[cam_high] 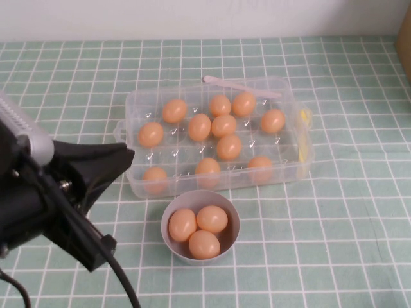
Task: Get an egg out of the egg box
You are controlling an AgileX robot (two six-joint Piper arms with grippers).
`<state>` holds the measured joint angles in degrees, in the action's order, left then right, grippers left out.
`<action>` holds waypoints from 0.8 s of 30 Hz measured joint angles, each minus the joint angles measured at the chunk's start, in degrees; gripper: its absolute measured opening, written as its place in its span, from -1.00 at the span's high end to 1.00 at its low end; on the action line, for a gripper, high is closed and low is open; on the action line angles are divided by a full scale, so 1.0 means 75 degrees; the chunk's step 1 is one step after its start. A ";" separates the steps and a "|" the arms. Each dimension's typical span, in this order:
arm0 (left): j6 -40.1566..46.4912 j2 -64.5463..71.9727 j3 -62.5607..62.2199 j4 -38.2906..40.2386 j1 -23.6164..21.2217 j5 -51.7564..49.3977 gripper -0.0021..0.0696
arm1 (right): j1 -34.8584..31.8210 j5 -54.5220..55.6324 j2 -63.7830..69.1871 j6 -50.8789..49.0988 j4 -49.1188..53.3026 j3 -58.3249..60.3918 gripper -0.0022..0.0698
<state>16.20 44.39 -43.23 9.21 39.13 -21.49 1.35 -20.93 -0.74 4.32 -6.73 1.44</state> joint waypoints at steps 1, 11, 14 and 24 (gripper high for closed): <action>0.0076 -0.0013 0.0000 0.0000 0.0000 0.0047 0.95 | 0.0000 0.0000 0.0000 0.0000 0.0000 0.0000 0.99; 0.0570 -0.0833 0.2017 0.0000 0.0000 0.3759 0.95 | 0.0000 0.0000 0.0000 0.0000 0.0000 0.0000 0.99; 0.0586 -0.1577 0.3088 0.0112 -0.0228 0.4642 0.95 | 0.0000 0.0000 0.0000 0.0000 0.0000 0.0000 0.99; 0.0340 -0.4619 0.5652 0.0394 -0.2458 0.5404 0.95 | 0.0000 0.0000 0.0000 0.0000 0.0000 0.0000 0.99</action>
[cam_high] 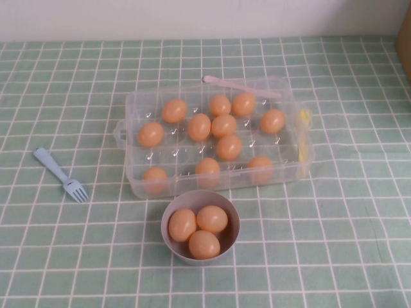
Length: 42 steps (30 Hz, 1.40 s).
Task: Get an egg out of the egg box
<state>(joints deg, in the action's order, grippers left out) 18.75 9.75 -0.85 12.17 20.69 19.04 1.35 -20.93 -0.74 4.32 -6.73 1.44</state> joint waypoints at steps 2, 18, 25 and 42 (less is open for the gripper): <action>-0.0052 -0.0459 0.0235 0.0033 -0.0348 -0.0115 0.95 | 0.0000 0.0000 0.0000 0.0000 0.0000 0.0000 0.99; -0.0207 -0.1368 0.0308 -0.0015 -0.2338 -0.2405 0.95 | 0.0000 -0.0013 0.0000 0.0000 0.0000 0.0000 0.99; -0.0218 -0.1384 0.0308 -0.0076 -0.2349 -0.3853 0.95 | 0.0000 -0.0030 -0.0011 0.0000 0.0000 0.0000 0.99; -0.0818 -0.1382 0.0308 -0.0764 -0.2349 -0.5380 0.95 | 0.0000 -0.0030 -0.0011 0.0000 0.0000 0.0000 0.99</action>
